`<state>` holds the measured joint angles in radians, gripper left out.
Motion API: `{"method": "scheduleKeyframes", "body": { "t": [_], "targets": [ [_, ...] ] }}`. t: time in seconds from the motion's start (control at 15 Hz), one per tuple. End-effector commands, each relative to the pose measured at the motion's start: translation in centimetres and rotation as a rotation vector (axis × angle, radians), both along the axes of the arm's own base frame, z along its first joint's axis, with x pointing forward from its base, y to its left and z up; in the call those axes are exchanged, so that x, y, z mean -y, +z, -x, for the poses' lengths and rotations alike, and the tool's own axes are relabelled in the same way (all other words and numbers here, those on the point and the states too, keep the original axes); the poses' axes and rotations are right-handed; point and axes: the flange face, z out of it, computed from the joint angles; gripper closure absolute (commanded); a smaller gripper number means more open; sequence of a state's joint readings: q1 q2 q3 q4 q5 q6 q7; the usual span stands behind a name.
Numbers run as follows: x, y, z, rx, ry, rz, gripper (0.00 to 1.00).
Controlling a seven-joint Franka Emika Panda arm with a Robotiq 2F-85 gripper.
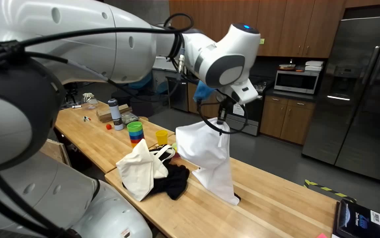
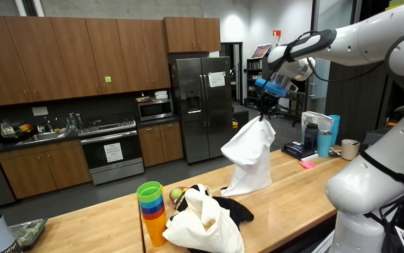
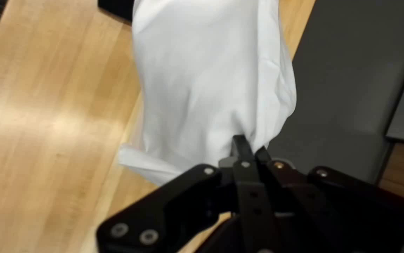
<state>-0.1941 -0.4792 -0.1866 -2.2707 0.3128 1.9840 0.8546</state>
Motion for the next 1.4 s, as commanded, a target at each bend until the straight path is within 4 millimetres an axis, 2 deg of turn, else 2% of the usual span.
{"method": "scheduleKeyframes", "body": {
  "t": [0.0, 0.27, 0.4, 0.53, 0.6, 0.67, 0.73, 0.93, 1.13, 1.2, 1.33],
  "targets": [
    [6.1, -6.8, 2.3, -0.175, -0.111, -0.002, 0.99],
    [11.0, -13.8, 4.9, -0.358, -0.158, 0.072, 0.99],
    [12.7, -16.2, 6.0, -0.42, -0.173, 0.111, 0.99],
    [14.3, -17.9, 6.1, -0.471, -0.156, 0.171, 0.99],
    [14.7, -18.6, 6.3, -0.487, -0.137, 0.221, 0.81],
    [13.8, -18.0, 6.3, -0.466, -0.151, 0.166, 0.71],
    [14.0, -18.5, 6.4, -0.477, -0.149, 0.171, 0.92],
    [13.9, -18.7, 6.2, -0.48, -0.146, 0.17, 0.72],
    [13.8, -18.5, 6.2, -0.477, -0.145, 0.172, 0.71],
    [13.8, -18.5, 6.2, -0.477, -0.145, 0.172, 0.46],
    [13.2, -19.2, 6.2, -0.482, -0.112, 0.179, 0.41]
  ]
}}
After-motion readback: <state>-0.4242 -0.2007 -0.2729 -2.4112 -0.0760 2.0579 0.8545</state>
